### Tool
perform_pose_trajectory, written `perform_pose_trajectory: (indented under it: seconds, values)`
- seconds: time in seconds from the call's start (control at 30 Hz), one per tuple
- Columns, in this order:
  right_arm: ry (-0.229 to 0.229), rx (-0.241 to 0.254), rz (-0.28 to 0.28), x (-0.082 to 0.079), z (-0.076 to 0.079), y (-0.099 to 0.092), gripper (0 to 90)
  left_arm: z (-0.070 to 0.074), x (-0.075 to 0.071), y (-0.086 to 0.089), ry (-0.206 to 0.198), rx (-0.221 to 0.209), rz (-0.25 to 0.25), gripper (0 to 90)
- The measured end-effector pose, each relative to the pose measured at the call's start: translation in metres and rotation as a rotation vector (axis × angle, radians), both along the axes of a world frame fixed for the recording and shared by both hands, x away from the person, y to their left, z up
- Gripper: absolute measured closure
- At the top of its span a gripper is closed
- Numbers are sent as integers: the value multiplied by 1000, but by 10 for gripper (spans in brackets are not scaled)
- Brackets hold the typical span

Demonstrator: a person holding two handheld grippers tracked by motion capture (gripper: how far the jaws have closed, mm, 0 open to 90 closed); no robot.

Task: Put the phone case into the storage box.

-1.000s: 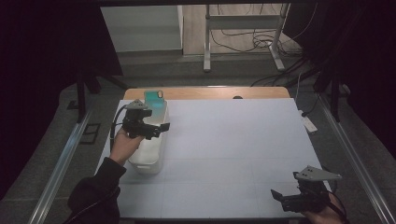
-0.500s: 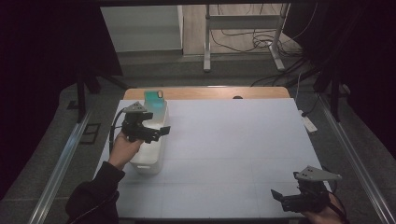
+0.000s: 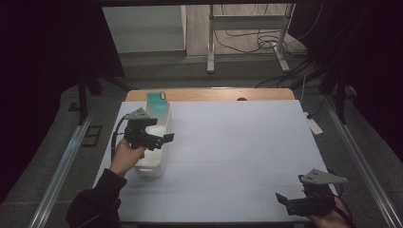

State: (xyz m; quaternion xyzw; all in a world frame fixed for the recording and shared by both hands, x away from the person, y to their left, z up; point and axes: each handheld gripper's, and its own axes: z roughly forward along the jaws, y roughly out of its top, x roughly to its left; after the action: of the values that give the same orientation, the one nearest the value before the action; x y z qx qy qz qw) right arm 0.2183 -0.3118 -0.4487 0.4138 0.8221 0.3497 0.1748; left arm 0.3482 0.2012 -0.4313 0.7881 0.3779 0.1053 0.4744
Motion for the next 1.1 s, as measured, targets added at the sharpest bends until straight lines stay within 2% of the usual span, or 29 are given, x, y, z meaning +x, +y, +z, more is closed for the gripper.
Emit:
perform_pose_trajectory:
  seconds: [0.3, 0.53, 0.9, 1.1]
  values:
    - [1, 2, -2, 0, 0, 0, 0, -2, -4, 1, 4, -13, 4, 5]
    - [1, 4, -3, 0, 0, -1, 0, -1, -10, 1, 0, 3, 16, 5]
    - [0, 5, -1, 0, 0, -1, 0, -1, -20, -2, 8, 27, 9, 5]
    - [1, 5, 0, 0, 0, -1, 0, -2, -25, -2, 13, 25, 3, 6]
